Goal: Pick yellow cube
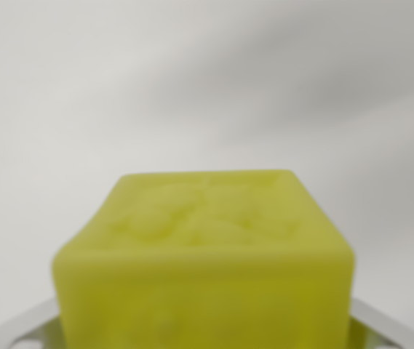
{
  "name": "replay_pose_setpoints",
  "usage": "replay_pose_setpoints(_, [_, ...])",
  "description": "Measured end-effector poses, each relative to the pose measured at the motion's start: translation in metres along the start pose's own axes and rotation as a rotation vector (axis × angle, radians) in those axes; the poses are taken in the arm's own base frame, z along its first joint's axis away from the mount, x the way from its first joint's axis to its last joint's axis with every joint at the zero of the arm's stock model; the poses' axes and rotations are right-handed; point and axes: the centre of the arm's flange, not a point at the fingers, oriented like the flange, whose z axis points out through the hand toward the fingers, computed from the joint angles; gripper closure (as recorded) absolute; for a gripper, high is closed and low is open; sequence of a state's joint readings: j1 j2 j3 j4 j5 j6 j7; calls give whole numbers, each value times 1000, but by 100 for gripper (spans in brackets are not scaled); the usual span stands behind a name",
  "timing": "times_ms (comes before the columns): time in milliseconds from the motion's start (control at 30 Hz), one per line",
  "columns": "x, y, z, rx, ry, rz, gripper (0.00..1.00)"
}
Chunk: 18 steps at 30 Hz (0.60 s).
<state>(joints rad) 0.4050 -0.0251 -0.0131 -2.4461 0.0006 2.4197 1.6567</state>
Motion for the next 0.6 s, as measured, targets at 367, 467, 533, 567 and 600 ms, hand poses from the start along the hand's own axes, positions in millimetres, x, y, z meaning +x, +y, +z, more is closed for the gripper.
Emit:
replay_pose_setpoints(367, [0, 0, -28, 0, 0, 0, 100])
replay_pose_setpoints(467, [0, 0, -35, 0, 0, 0, 100])
replay_pose_setpoints(533, [0, 0, -40, 0, 0, 0, 100])
replay_pose_setpoints(567, [0, 0, -43, 0, 0, 0, 100])
replay_pose_setpoints(600, [0, 0, -45, 0, 0, 0, 100])
